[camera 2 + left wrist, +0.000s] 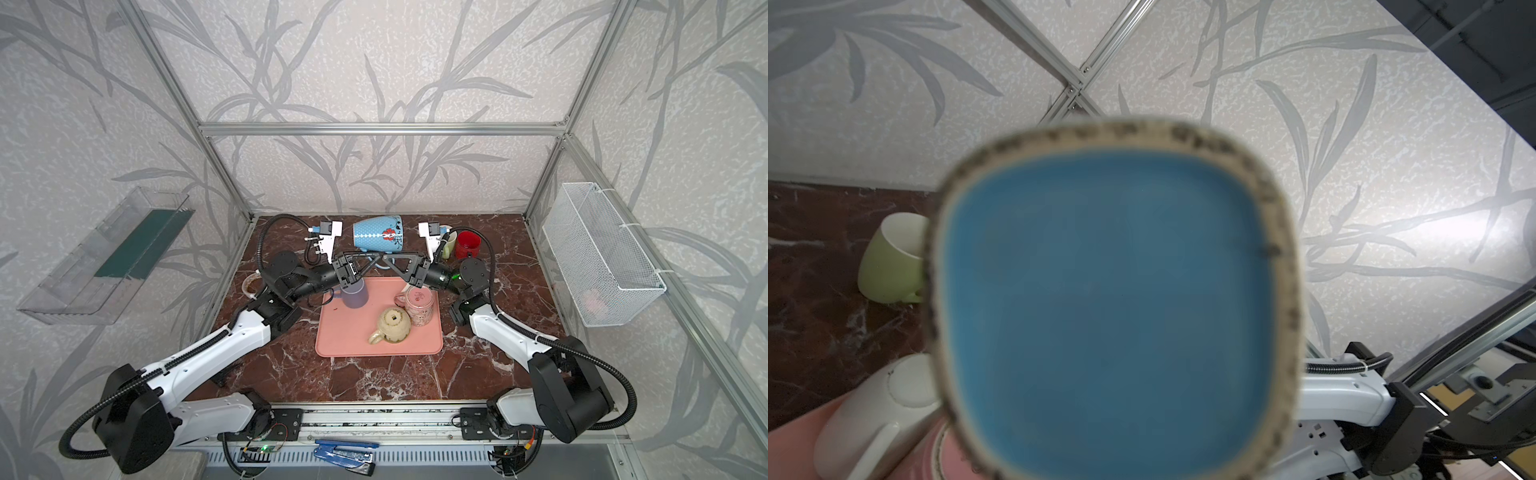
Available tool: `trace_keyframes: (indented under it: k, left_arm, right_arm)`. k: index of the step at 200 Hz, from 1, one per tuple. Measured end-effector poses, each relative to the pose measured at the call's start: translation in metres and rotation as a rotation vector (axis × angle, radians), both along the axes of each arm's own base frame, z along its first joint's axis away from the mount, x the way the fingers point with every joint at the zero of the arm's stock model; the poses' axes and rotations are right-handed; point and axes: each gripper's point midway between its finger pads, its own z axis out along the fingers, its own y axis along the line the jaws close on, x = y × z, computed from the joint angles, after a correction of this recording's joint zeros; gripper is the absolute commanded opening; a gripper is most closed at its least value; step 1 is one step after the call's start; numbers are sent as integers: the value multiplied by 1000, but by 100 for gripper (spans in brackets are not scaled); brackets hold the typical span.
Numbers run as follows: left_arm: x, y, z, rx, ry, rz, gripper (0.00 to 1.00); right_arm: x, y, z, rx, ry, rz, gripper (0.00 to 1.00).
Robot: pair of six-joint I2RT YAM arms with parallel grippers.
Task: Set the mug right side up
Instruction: 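Hold the blue mug sideways with the left gripper while the right gripper grips its rim, then release the blue mug with the left gripper while the right gripper carries it away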
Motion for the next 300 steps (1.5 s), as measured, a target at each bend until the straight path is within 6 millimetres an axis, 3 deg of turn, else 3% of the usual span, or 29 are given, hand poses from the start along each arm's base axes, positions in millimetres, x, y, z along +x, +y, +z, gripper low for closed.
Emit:
trace_keyframes:
  k: [55,87,105,160,215,271,300]
  left_arm:
    - [4,3,-17,62,19,35,60]
    - [6,6,-23,96,20,64,89]
    - [6,11,-26,121,21,88,96]
    - [5,30,-37,219,38,175,100]
    - [17,58,-60,391,110,326,100]
    - [19,92,-82,638,179,436,99]
    - [14,105,-97,754,209,445,99]
  right_arm:
    - [4,-3,-25,-30,64,-27,0]
    - [7,-8,-37,-43,90,-42,0]
    - [10,-13,-42,-49,101,-57,0]
    - [17,-22,-51,-56,121,-89,0]
    - [22,-23,-61,-81,140,-102,0]
    - [37,-26,-103,-245,252,-179,0]
    - [49,-31,-113,-353,289,-247,0]
